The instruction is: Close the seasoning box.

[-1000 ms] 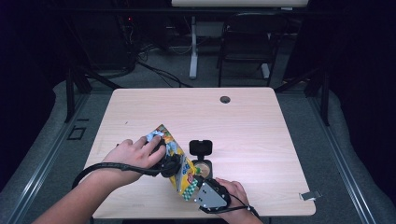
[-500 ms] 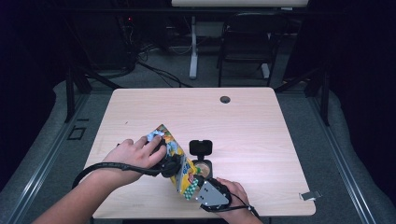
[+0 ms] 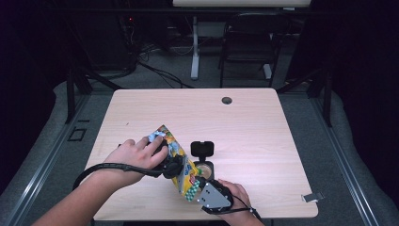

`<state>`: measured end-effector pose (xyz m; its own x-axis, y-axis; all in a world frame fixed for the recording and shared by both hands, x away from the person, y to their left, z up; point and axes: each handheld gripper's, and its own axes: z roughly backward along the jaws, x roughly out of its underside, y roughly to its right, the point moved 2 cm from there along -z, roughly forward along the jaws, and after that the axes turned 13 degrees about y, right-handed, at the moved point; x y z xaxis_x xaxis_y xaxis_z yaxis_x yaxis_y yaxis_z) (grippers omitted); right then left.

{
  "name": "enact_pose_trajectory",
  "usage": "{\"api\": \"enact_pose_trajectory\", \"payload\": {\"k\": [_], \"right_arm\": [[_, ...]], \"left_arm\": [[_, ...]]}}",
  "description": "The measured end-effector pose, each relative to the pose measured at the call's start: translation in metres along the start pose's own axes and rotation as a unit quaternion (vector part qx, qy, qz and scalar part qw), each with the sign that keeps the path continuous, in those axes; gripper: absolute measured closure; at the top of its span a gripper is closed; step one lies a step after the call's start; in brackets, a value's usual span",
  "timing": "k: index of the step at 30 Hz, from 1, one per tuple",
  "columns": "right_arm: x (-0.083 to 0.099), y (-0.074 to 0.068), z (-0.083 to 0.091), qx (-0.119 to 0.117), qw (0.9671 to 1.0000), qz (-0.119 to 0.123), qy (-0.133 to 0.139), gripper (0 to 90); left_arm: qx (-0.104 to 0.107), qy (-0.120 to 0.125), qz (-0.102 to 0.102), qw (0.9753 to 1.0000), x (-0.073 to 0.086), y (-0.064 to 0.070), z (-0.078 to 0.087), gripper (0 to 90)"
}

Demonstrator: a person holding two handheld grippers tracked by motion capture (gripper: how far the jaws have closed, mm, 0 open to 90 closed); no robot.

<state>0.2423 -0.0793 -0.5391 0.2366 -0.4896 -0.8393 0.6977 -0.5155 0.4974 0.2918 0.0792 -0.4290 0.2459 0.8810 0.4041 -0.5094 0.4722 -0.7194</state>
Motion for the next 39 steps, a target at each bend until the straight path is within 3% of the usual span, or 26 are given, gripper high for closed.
{"api": "enact_pose_trajectory", "payload": {"k": [39], "right_arm": [[-0.0009,-0.002,-0.0011,-0.005,1.0,-0.004,0.002,87.6]], "left_arm": [[-0.006,-0.005,-0.01,0.9999,-0.0017,0.0002,0.0015,70.4]]}}
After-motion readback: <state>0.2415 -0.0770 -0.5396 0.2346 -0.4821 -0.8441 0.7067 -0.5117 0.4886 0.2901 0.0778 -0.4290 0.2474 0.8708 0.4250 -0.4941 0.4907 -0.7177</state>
